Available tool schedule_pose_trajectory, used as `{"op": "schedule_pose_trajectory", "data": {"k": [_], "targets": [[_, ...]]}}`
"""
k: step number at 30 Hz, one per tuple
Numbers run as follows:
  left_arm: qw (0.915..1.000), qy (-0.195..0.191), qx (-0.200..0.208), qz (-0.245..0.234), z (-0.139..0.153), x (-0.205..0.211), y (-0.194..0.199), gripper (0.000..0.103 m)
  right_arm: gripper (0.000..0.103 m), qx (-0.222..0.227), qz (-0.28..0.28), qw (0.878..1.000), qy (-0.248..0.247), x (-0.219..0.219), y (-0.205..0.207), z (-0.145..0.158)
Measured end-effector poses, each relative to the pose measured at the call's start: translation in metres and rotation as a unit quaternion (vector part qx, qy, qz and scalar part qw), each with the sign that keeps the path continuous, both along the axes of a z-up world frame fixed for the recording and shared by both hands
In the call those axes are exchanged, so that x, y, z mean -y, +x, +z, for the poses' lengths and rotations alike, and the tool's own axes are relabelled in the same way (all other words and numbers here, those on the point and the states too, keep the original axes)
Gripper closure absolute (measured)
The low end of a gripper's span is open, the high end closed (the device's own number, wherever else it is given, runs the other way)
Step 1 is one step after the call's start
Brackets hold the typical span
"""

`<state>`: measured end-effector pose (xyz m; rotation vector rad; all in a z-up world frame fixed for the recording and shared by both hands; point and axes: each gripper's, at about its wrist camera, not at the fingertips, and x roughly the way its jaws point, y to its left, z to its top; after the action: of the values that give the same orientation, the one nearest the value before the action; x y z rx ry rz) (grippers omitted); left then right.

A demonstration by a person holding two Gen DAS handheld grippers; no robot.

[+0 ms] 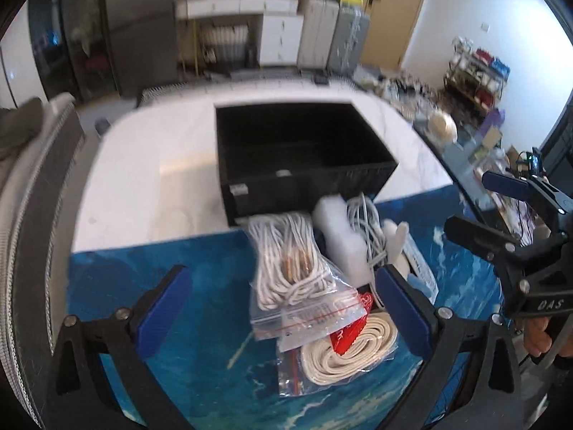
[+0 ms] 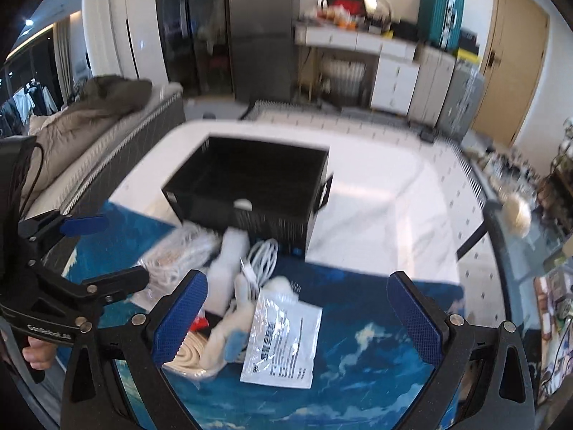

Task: Organize soft objects
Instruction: 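Grasp the bagged white rope with the left tool while the right tool grasps the white sachet, then lift both items and drop them into the black box with both tools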

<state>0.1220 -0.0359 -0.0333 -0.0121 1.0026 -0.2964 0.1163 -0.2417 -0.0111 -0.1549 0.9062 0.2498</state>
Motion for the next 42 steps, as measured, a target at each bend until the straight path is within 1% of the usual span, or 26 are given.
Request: {"op": "schedule_pose_trajectory", "data": {"k": [1, 3, 4, 7, 9, 10, 11, 12, 14, 16, 18, 19, 20, 22, 24, 25, 26, 28, 30, 31, 32, 36, 40, 42], "targets": [[0.9999, 0.004, -0.009, -0.003, -0.005, 0.003, 0.004, 0.002, 0.001, -0.009, 0.000, 1.000, 0.000, 0.000, 0.002, -0.004], [0.9997, 0.013, -0.021, -0.004, -0.013, 0.009, 0.010, 0.002, 0.008, -0.041, 0.003, 0.999, 0.001, 0.001, 0.007, -0.018], [0.9996, 0.015, -0.025, -0.005, -0.016, 0.012, 0.012, 0.002, 0.010, -0.052, 0.004, 0.999, 0.005, 0.002, 0.008, -0.022], [0.9988, 0.029, -0.039, -0.009, -0.027, 0.021, 0.021, 0.002, 0.011, -0.085, 0.000, 0.996, 0.010, 0.008, 0.012, -0.040], [0.9981, 0.036, -0.049, -0.010, -0.034, 0.025, 0.027, 0.009, 0.011, -0.101, -0.001, 0.995, 0.010, 0.011, 0.014, -0.050], [0.9979, 0.036, -0.053, -0.011, -0.035, 0.026, 0.029, 0.016, 0.011, -0.109, 0.001, 0.994, 0.011, 0.012, 0.015, -0.056], [0.9975, 0.037, -0.059, -0.013, -0.037, 0.028, 0.031, 0.021, 0.011, -0.115, 0.001, 0.993, 0.011, 0.013, 0.015, -0.060], [0.9971, 0.038, -0.064, -0.016, -0.040, 0.030, 0.032, 0.023, 0.011, -0.120, 0.002, 0.993, 0.012, 0.014, 0.014, -0.065], [0.9965, 0.037, -0.073, -0.020, -0.046, 0.032, 0.032, 0.039, 0.011, -0.127, 0.006, 0.992, 0.021, 0.015, 0.013, -0.070], [0.9960, 0.040, -0.076, -0.022, -0.048, 0.034, 0.033, 0.042, 0.012, -0.132, 0.008, 0.991, 0.023, 0.017, 0.012, -0.073], [0.9963, 0.043, -0.070, -0.024, -0.046, 0.036, 0.033, 0.050, 0.012, -0.143, 0.008, 0.989, 0.032, 0.020, 0.011, -0.079], [0.9966, 0.044, -0.066, -0.025, -0.045, 0.035, 0.032, 0.058, 0.013, -0.149, 0.008, 0.988, 0.039, 0.022, 0.011, -0.082], [0.9966, 0.048, -0.063, -0.024, -0.045, 0.034, 0.032, 0.062, 0.016, -0.152, 0.006, 0.987, 0.046, 0.024, 0.010, -0.084], [0.9968, 0.045, -0.061, -0.025, -0.045, 0.030, 0.028, 0.065, 0.020, -0.152, 0.006, 0.987, 0.049, 0.026, 0.008, -0.085], [0.9969, 0.043, -0.059, -0.028, -0.045, 0.026, 0.026, 0.067, 0.033, -0.153, 0.010, 0.987, 0.047, 0.025, 0.007, -0.086], [0.9970, 0.043, -0.057, -0.028, -0.044, 0.024, 0.025, 0.069, 0.038, -0.158, 0.009, 0.987, 0.040, 0.024, 0.007, -0.089], [0.9972, 0.045, -0.054, -0.027, -0.042, 0.021, 0.021, 0.070, 0.045, -0.165, 0.012, 0.985, 0.039, 0.024, 0.006, -0.091], [0.9974, 0.046, -0.047, -0.029, -0.037, 0.016, 0.015, 0.070, 0.049, -0.157, 0.017, 0.987, 0.024, 0.021, 0.002, -0.092], [0.9978, 0.046, -0.036, -0.029, -0.031, 0.011, 0.003, 0.070, 0.058, -0.158, 0.024, 0.987, 0.025, 0.018, 0.001, -0.091], [0.9980, 0.050, -0.026, -0.027, -0.027, 0.008, -0.005, 0.070, 0.059, -0.156, 0.025, 0.987, 0.025, 0.017, 0.000, -0.090], [0.9981, 0.053, -0.018, -0.027, -0.024, 0.006, -0.012, 0.070, 0.062, -0.154, 0.025, 0.987, 0.026, 0.016, -0.002, -0.090], [0.9985, 0.047, 0.003, -0.029, -0.015, -0.005, -0.041, 0.070, 0.073, -0.142, 0.026, 0.989, 0.030, 0.016, -0.009, -0.081], [0.9982, 0.044, 0.024, -0.033, -0.011, -0.010, -0.061, 0.070, 0.073, -0.113, 0.036, 0.992, 0.030, 0.011, -0.024, -0.065], [0.9979, 0.047, 0.026, -0.036, -0.014, -0.012, -0.065, 0.069, 0.073, -0.113, 0.048, 0.992, 0.034, 0.004, -0.030, -0.061]]}}
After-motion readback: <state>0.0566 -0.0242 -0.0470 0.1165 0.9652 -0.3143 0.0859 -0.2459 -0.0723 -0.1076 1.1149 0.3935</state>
